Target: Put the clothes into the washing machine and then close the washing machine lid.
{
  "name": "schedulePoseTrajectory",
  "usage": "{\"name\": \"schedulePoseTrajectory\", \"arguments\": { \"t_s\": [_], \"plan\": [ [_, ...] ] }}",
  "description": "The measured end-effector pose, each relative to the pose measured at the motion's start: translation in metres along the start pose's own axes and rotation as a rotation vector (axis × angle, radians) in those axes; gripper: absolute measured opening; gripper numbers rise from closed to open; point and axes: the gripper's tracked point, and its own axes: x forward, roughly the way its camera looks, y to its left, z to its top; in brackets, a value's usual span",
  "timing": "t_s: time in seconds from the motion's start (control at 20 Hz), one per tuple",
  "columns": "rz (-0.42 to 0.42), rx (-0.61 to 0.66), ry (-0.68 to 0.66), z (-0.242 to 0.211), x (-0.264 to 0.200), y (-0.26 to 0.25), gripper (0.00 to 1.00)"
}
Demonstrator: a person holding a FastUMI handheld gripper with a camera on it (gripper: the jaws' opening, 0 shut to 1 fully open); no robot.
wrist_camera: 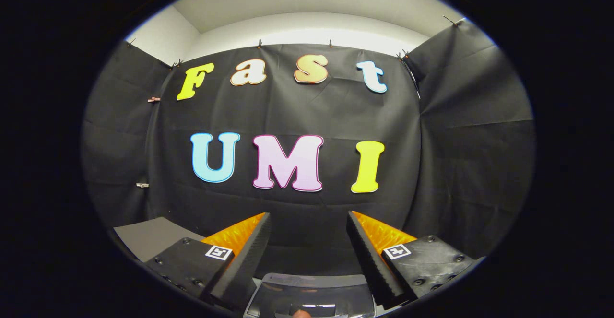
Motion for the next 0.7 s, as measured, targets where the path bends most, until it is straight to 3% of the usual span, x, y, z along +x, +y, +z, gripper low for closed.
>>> {"name": "schedulePoseTrajectory", "arguments": {
  "t_s": [0.7],
  "plan": [
    [0.033,0.049,-0.030,0.010,-0.012,0.001,0.98]
  ]
}}
